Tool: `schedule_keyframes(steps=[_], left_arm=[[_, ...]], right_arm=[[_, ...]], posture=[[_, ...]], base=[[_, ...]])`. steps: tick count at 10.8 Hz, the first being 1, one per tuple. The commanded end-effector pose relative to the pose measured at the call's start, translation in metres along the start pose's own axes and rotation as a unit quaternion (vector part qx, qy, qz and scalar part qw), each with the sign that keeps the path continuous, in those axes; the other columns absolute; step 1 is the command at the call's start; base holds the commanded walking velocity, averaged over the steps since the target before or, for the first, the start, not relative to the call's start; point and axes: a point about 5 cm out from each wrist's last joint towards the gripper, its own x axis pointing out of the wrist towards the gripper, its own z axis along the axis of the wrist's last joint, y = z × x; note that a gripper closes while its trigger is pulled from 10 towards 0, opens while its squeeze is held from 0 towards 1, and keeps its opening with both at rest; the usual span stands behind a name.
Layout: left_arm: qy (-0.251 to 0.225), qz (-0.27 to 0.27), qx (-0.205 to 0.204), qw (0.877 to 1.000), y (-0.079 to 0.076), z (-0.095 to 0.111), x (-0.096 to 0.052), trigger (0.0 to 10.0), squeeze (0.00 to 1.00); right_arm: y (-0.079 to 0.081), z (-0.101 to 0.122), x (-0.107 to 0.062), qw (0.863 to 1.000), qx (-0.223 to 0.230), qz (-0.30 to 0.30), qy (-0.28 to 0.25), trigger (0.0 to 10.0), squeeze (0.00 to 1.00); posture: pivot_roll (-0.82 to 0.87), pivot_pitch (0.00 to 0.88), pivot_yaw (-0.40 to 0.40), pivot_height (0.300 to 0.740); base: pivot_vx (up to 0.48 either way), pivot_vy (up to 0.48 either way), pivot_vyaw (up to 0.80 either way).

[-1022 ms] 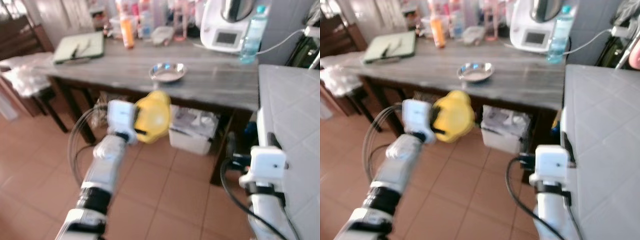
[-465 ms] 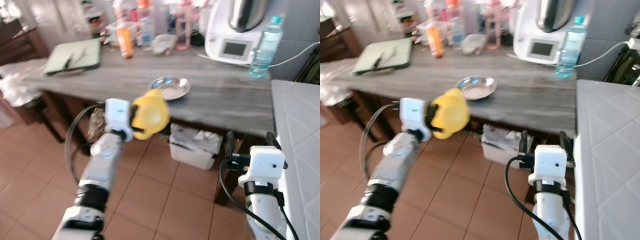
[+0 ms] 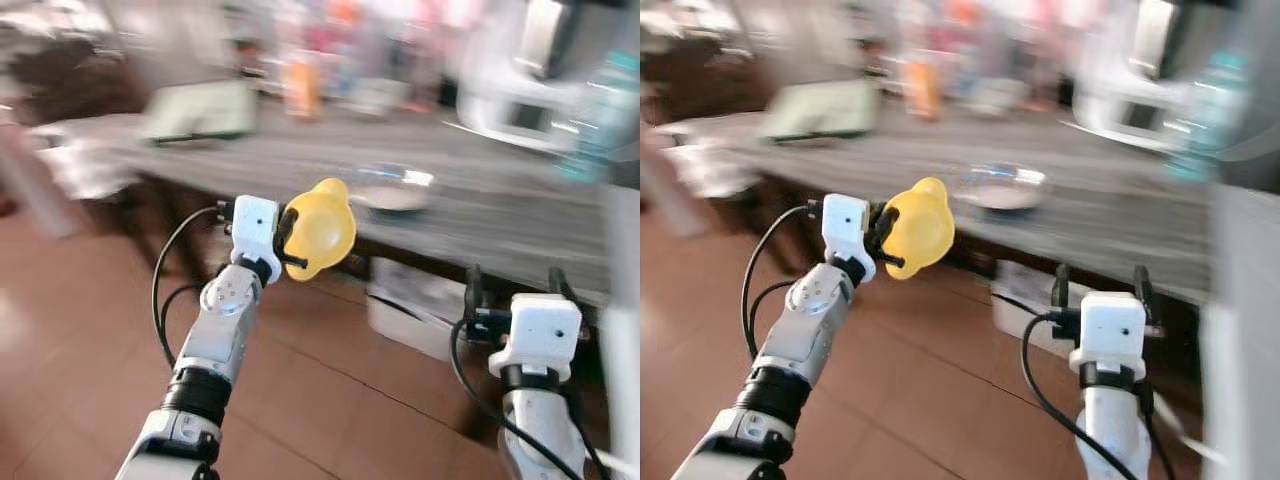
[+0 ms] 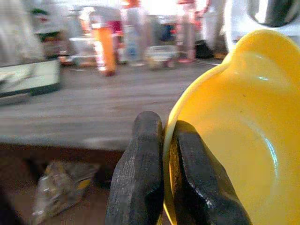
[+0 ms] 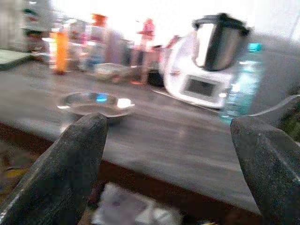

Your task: Setting the table

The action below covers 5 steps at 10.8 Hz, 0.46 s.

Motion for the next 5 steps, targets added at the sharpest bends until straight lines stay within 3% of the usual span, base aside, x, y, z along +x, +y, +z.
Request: schedule_keyframes(steps=[1,5], left_arm=[[0.002,0.003,-0.002,1.0,0.005,0.0,-0.0008,10.0,0.0],[0.003,-0.004,0.002,1.0,0.0024,-0.0003,0.0005,10.0,0.0]], right_arm=[[0.0013,0.0049,0.0009,1.0,0.004,0.001,-0.011,10.0,0.0],[0.0009,0.0054,0.0021,1.0,0.002,-0.003,-0.014,10.0,0.0]], posture=[[0.03,0.031,0.086,0.74],[0.03,0.023,0.089,0.74]], base=[[0.0,0.48,0.0],[0.0,0.48,0.0]])
